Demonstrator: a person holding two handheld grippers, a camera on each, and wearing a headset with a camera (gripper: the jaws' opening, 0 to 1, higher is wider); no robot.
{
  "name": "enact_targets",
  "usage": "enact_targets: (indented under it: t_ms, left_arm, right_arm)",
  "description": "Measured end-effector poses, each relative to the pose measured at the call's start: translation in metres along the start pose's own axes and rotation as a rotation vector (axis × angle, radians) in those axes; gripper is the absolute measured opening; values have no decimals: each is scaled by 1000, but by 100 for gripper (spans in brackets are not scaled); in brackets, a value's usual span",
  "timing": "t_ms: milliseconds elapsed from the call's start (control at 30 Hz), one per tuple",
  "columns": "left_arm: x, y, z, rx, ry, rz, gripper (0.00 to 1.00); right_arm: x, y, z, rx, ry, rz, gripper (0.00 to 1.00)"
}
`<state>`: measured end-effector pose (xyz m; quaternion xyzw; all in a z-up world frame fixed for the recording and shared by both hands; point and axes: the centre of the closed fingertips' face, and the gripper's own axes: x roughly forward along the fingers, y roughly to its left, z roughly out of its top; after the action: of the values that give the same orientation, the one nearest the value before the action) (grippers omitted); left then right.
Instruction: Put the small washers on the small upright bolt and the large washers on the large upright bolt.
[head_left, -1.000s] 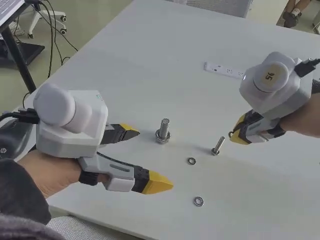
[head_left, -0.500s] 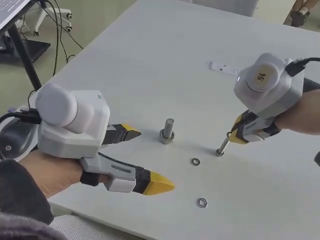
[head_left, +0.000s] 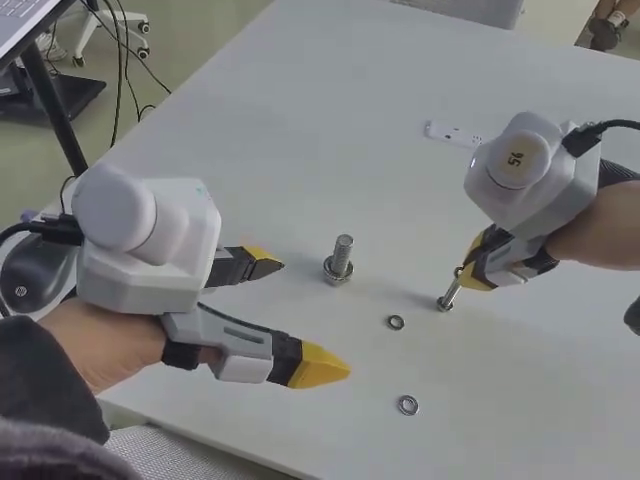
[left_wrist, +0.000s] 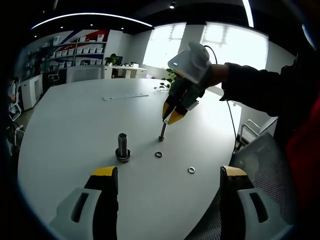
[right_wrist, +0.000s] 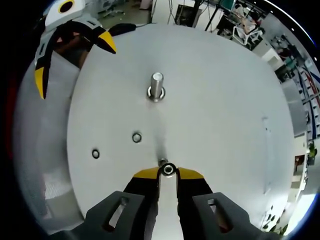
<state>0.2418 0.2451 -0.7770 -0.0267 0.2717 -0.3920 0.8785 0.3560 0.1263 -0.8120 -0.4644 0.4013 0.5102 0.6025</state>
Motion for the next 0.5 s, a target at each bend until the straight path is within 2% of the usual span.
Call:
enact_targets:
  t_ms: [500]
  left_arm:
    - [0, 2, -1, -5, 1, 7, 83]
  right_arm:
    - [9, 0, -4, -5, 20, 11, 13]
